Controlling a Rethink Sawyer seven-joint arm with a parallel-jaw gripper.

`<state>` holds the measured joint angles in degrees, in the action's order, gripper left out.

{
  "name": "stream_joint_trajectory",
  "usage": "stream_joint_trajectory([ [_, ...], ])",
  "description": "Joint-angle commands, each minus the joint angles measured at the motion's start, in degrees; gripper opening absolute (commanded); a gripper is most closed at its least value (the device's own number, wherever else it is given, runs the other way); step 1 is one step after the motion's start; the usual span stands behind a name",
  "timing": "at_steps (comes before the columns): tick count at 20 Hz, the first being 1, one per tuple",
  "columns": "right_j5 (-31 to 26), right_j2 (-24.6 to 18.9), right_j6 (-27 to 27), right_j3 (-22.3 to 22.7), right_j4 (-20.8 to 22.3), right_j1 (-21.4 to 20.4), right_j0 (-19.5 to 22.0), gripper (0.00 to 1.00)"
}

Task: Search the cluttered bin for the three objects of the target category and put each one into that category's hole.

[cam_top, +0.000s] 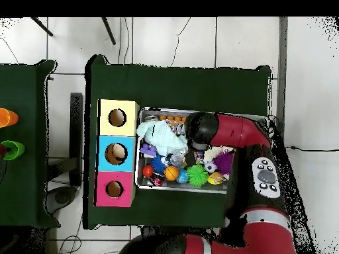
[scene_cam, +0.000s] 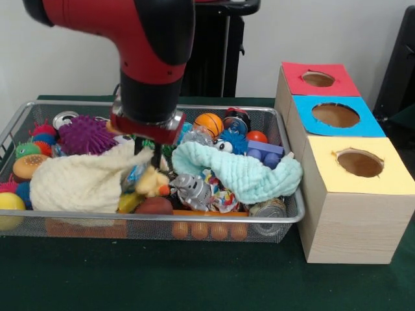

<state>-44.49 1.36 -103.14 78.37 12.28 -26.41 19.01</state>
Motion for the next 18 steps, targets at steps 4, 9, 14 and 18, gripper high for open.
stream_joint_trajectory([
  [4, 0.8, 1.0, -11.4, 20.9, -4.8, -15.9, -5.7, 0.00],
  [9, 4.7, 2.5, -13.6, 24.0, -6.1, -16.5, -7.8, 0.00],
  [14, 8.2, 3.3, -14.4, 25.0, -7.3, -15.0, -8.7, 0.00],
  [18, 11.0, 3.6, -13.9, 25.4, -8.0, -13.5, -9.0, 0.00],
])
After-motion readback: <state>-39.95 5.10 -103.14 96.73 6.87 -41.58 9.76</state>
